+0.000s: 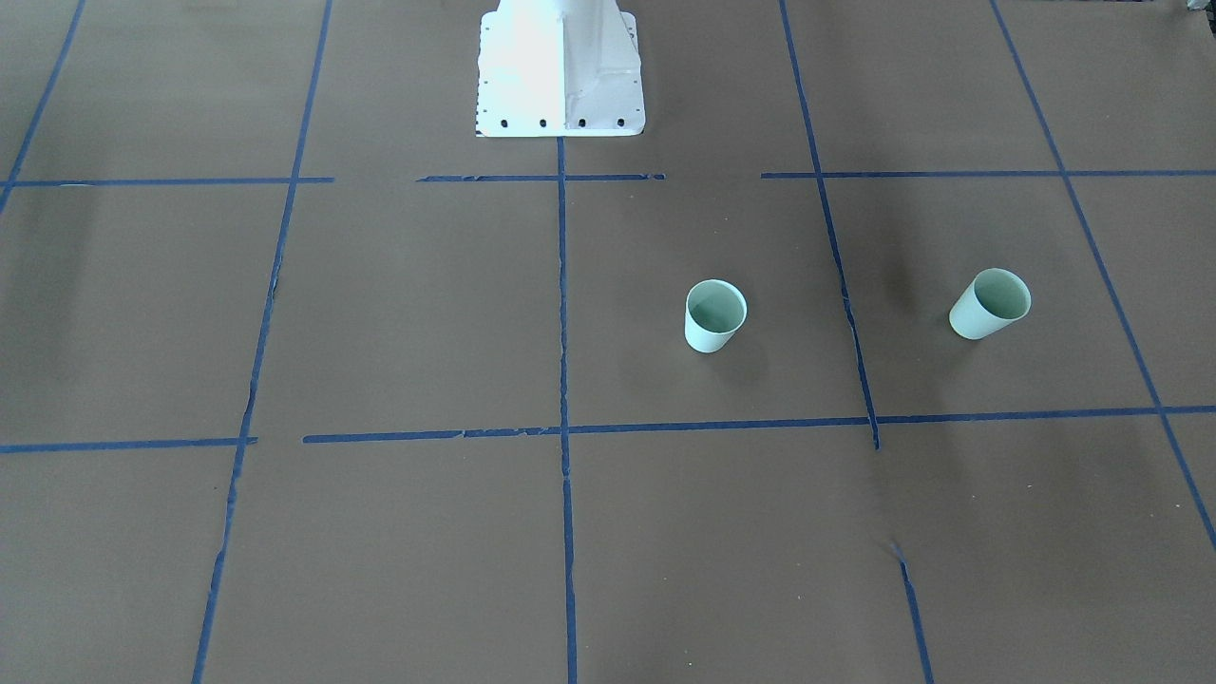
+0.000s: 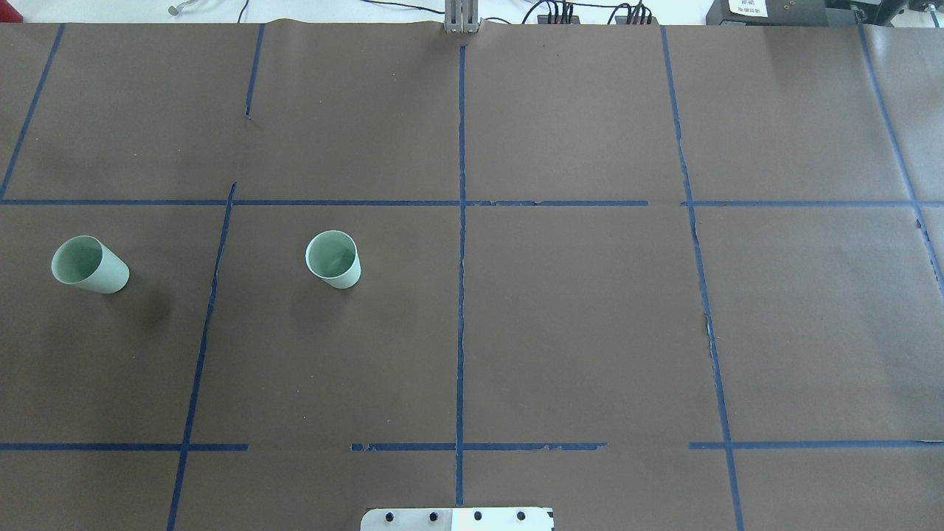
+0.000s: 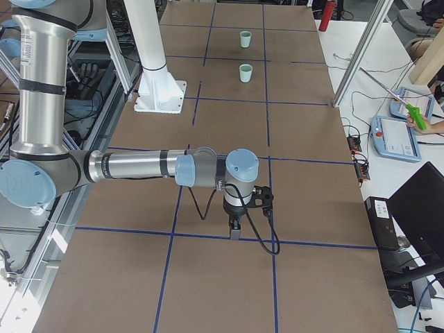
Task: Stack cups
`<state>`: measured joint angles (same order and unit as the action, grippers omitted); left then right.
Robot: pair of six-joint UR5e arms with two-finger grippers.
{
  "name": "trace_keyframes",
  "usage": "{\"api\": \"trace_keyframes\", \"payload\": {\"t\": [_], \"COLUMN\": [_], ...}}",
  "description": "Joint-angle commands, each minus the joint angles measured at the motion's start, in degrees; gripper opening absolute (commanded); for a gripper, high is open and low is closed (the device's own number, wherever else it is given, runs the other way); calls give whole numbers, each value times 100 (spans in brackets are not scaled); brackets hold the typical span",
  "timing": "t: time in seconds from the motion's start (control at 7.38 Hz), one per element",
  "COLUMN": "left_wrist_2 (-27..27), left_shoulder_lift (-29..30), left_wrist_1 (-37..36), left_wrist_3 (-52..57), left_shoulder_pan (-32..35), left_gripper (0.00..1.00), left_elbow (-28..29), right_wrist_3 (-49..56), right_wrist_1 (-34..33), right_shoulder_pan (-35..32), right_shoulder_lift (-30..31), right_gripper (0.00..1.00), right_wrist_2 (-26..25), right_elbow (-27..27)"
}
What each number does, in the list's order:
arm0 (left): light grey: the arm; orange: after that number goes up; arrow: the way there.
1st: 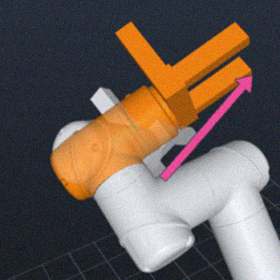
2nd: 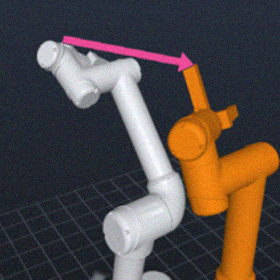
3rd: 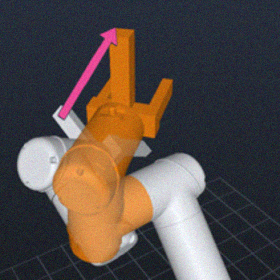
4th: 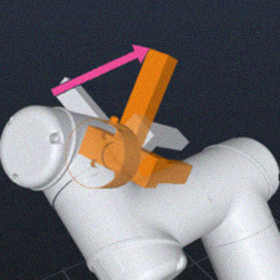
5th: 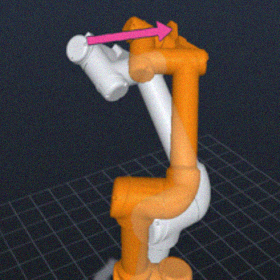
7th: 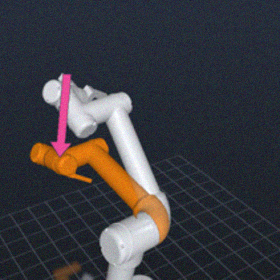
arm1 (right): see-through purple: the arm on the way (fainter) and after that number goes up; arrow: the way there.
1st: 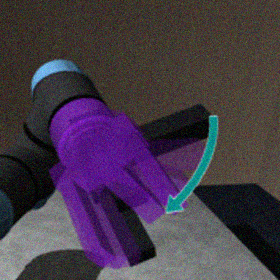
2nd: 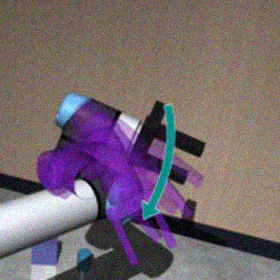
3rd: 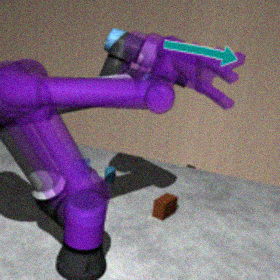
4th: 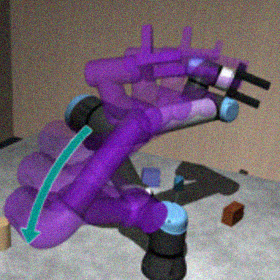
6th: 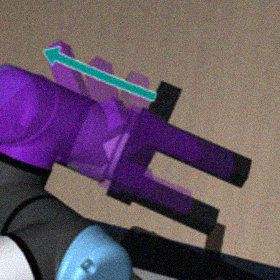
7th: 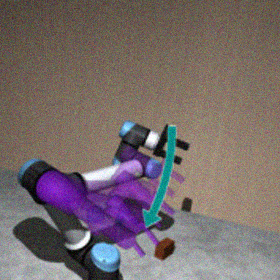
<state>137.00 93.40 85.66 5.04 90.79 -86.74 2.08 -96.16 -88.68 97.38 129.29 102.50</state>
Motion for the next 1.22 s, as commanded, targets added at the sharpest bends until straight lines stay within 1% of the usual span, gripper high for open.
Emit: {"api": "trace_keyframes", "payload": {"t": [0.0, 0.14, 0.27, 0.41, 0.54, 0.68, 0.95, 1.08], "left_wrist_2": [20, -32, -24, -32, -33, -50, -103, -120], "left_shoulder_lift": [-32, -6, 38, 64, 47, 3, -329, -401], "left_wrist_1": [3, 3, 21, 21, 21, 291, 1360, 1844], "left_wrist_3": [49, 50, 41, -98, -778, -1516, -2519, -3195], "left_shoulder_pan": [0, 0, 0, -70, -279, -612, -1000, -1359], "left_gripper": [100, 100, 100, 100, 100, 100, 100, 100], "left_elbow": [-122, -254, -255, -490, -771, -930, -1037, -1037], "right_wrist_3": [3, 3, 3, 3, 3, 3, 3, 3], "right_wrist_1": [0, 0, -8, -8, 0, 0, -8, 0], "right_shoulder_pan": [0, 0, 0, 0, 0, 0, 0, 0], "right_shoulder_lift": [0, 0, 0, 0, 0, 0, 0, 0], "right_gripper": [100, 100, 100, 100, 100, 100, 100, 100], "right_wrist_2": [0, 0, 0, 0, 0, 0, 0, 0], "right_elbow": [-2, 7, -1, 7, -1, -2, -2, -2]}}
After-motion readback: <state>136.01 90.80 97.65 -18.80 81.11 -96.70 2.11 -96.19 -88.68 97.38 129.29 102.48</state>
